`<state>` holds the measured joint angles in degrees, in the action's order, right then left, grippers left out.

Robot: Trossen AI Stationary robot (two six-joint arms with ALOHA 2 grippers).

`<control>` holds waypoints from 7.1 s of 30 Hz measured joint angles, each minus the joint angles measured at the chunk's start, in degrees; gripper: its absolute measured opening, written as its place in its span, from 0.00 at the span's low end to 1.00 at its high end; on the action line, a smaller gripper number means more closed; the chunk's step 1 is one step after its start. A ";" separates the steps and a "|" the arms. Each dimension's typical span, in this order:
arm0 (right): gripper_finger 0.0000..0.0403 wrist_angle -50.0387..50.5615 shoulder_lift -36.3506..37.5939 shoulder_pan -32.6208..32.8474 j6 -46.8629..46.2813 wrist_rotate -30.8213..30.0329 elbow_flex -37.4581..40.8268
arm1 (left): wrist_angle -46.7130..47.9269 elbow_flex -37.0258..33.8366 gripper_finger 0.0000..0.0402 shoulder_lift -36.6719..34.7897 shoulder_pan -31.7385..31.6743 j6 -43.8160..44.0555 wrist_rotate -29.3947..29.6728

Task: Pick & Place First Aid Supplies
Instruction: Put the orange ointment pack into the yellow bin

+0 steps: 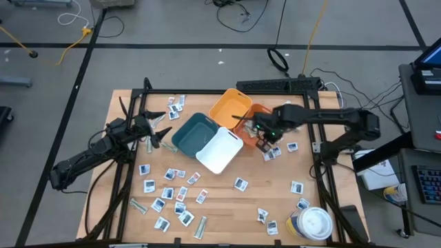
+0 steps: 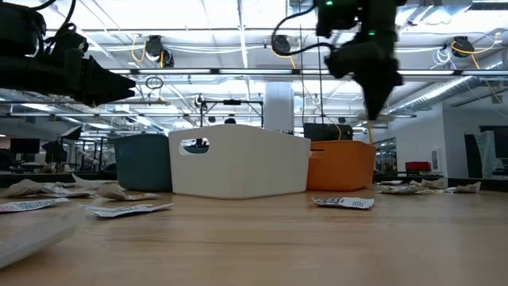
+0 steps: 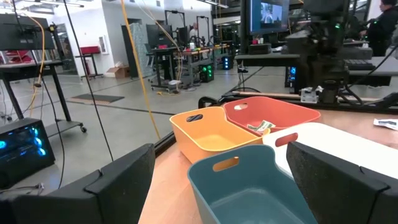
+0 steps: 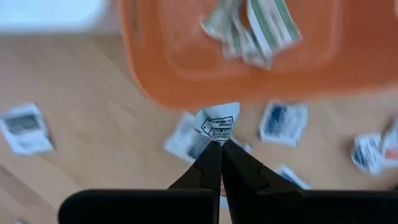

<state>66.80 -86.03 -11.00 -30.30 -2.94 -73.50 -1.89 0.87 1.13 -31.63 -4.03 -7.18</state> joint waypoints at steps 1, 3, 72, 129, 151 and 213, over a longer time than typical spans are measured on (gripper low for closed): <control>0.00 0.03 -1.22 -0.92 1.10 0.08 -1.59 | 0.00 0.01 0.91 0.00 -0.01 0.00 0.00; 0.00 -0.16 -3.84 -2.88 3.27 0.08 -4.72 | 0.00 0.01 0.91 -0.01 0.01 0.00 0.00; 0.54 0.19 -39.67 -17.05 26.26 0.20 -44.88 | -0.02 -0.01 0.91 -0.02 -0.01 0.00 0.00; 0.53 -17.49 6.57 -33.34 21.57 -12.40 25.40 | 0.13 0.01 0.91 0.00 0.01 0.00 0.00; 0.35 -23.69 -1.56 -37.21 23.69 -16.54 27.05 | 0.13 0.00 0.91 -0.02 -0.01 0.00 0.00; 0.00 15.84 -5.75 -24.95 7.04 -13.27 -10.08 | 0.11 0.01 0.91 -0.02 0.00 0.00 0.00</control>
<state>82.64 -91.78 -35.95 -23.26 -16.21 -83.58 -1.78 0.89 1.10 -31.62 -4.03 -7.18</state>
